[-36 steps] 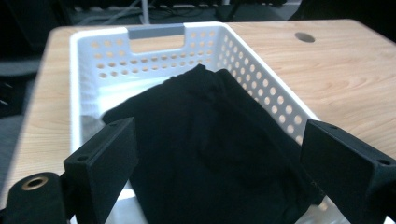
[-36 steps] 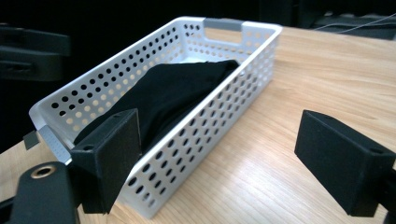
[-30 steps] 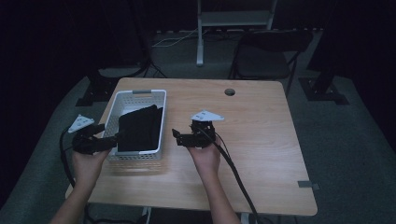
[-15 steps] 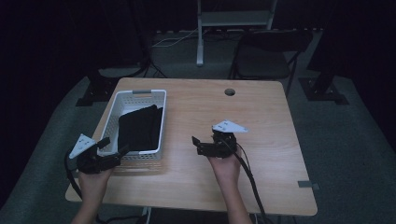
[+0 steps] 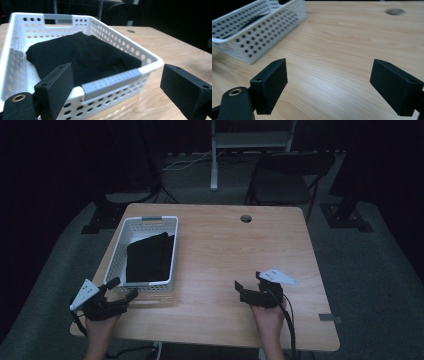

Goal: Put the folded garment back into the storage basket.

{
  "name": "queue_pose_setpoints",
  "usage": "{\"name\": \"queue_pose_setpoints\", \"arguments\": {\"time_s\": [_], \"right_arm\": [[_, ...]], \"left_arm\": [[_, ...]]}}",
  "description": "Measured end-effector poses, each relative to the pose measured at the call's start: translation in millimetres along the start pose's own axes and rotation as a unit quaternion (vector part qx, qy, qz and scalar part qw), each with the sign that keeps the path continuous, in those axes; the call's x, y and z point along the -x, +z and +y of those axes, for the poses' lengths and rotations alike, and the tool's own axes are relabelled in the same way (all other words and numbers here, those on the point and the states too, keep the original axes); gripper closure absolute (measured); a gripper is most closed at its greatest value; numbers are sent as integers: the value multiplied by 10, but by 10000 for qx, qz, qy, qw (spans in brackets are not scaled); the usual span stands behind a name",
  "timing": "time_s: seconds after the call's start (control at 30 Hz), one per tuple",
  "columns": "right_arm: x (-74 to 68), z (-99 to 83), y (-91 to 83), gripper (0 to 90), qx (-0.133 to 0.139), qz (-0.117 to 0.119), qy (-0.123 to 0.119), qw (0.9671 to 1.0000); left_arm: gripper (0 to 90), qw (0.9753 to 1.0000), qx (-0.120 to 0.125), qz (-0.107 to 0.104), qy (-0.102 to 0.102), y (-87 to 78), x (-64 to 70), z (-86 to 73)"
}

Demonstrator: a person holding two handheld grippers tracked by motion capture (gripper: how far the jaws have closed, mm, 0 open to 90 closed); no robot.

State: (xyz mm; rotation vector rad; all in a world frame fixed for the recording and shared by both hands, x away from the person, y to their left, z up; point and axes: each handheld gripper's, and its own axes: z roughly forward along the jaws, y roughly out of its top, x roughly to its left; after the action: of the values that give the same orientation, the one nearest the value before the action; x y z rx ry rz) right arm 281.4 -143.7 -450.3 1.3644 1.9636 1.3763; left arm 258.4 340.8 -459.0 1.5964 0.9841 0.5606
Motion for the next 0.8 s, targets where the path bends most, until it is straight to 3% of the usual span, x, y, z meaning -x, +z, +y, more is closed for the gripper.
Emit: {"name": "queue_pose_setpoints", "arguments": {"time_s": [0.03,0.1,0.13,0.2,0.33,0.47,0.6,0.7,0.8], "right_arm": [[50,-51,-43,140,51,-36,78,10000],[139,-175,-133,139,128,-153,260,9995],[139,-175,-133,139,128,-153,260,9995],[174,-275,-202,139,204,-399,262,9987],[270,-391,-274,140,345,-420,316,9980],[338,-485,-313,139,337,-401,241,9983],[384,-539,-330,139,390,-498,348,9974],[367,-546,-359,140,440,-672,194,9966],[380,-585,-413,139,524,-712,270,9957]], "left_arm": [[120,9999,51,59,72,-5,8,-20],[120,9998,194,-60,16,-18,6,-52],[120,9996,271,-31,53,-28,8,-77],[120,9986,504,-80,128,-58,8,-159],[120,9971,694,-223,209,-100,-19,-227],[120,9970,666,-133,383,-101,-11,-269],[120,9964,626,-119,561,-95,-12,-303],[120,9961,656,-103,574,-109,-24,-347],[120,9961,667,-156,552,-116,-37,-378]]}}
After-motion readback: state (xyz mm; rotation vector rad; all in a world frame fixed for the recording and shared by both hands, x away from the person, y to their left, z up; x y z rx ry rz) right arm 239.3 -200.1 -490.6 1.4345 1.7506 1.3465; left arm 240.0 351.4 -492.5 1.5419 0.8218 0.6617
